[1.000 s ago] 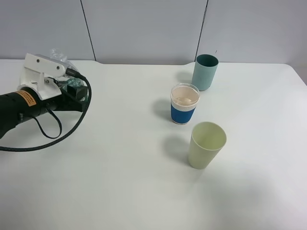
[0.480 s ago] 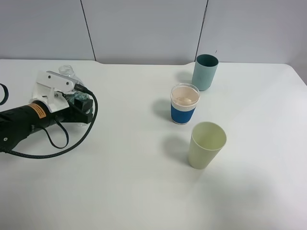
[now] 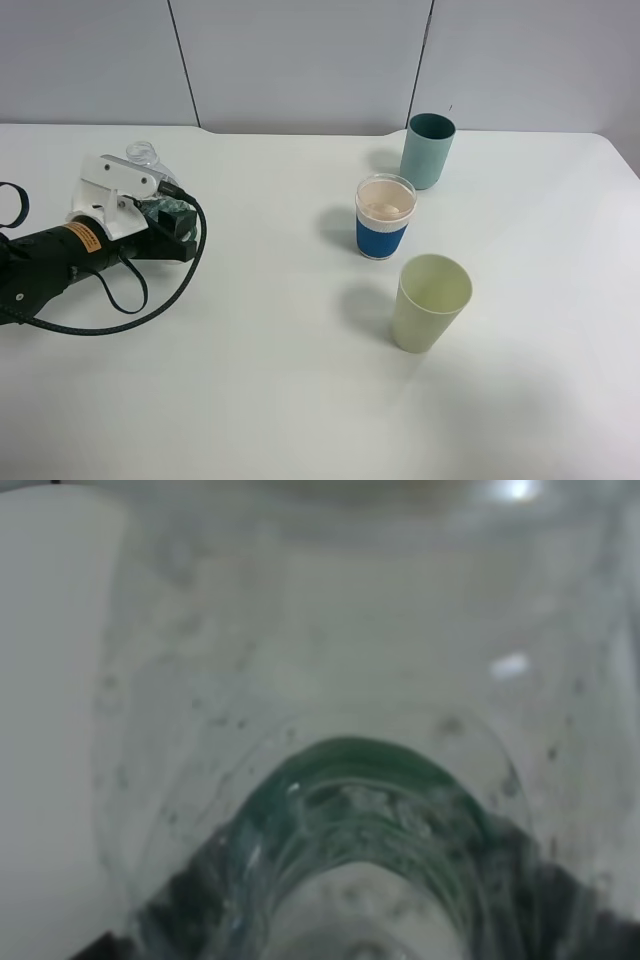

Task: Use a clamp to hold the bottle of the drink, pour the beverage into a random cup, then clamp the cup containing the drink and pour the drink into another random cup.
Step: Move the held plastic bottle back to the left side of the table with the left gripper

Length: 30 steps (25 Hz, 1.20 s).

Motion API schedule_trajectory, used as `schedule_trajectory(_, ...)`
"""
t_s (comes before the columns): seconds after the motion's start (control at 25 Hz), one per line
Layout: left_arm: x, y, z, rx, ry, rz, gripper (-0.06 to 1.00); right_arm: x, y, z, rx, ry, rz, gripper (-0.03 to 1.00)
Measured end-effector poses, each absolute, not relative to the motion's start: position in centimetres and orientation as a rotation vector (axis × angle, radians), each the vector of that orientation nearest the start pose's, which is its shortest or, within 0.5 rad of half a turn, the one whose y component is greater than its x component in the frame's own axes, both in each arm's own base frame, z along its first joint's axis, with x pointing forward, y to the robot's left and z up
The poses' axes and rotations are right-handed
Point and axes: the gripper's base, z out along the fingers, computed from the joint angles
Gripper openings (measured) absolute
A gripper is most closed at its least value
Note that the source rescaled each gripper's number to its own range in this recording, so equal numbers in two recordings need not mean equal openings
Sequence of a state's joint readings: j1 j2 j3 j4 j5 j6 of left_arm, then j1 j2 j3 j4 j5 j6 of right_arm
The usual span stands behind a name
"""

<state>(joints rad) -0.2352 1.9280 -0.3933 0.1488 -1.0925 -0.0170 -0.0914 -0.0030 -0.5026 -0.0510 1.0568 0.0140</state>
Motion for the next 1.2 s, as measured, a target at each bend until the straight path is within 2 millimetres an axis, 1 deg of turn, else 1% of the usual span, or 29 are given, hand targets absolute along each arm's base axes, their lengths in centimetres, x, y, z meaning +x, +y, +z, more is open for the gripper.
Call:
schedule_trajectory(0.4,26.2,-7.5,9.6,0.363,1.898,-0.251,0.03,-0.6,-0.4,27.8,0.11,2.033,-0.11,0.88)
schedule_trajectory(0.44,26.2,-7.5,9.6,0.363,1.895,-0.252,0.1,-0.6,-0.4,27.8,0.11,2.033,-0.11,0.88)
schedule_trajectory(0.52,26.2,-7.5,9.5,0.363,1.892,-0.253,0.45,-0.6,-0.4,27.8,0.11,2.033,-0.11,0.88)
schedule_trajectory(0.56,26.2,-7.5,9.5,0.362,1.89,-0.253,0.66,-0.6,-0.4,27.8,0.11,2.033,-0.11,0.88)
schedule_trajectory(0.6,26.2,-7.5,9.5,0.362,1.89,-0.253,0.81,-0.6,-0.4,27.8,0.11,2.033,-0.11,0.88)
schedule_trajectory(0.64,26.2,-7.5,9.5,0.363,1.89,-0.252,0.89,-0.6,-0.4,27.8,0.11,2.033,-0.11,0.88)
schedule_trajectory(0.68,26.2,-7.5,9.5,0.364,1.89,-0.252,0.94,-0.6,-0.4,27.8,0.11,2.033,-0.11,0.88)
schedule_trajectory(0.76,26.2,-7.6,9.5,0.369,1.889,-0.252,0.97,-0.6,-0.4,27.8,0.11,2.033,-0.11,0.88)
schedule_trajectory(0.92,25.5,-7.4,9.6,0.37,1.897,-0.253,0.99,-0.6,-0.4,27.8,0.11,2.033,-0.11,0.88)
schedule_trajectory(1.04,24.4,-7.1,10.5,0.366,1.886,-0.251,0.99,-0.6,-0.4,27.8,0.11,2.033,-0.11,0.88)
schedule_trajectory(1.2,22.7,-6.5,12.5,0.339,1.848,-0.235,0.99,-0.6,-0.4,27.8,0.11,2.033,-0.11,0.88)
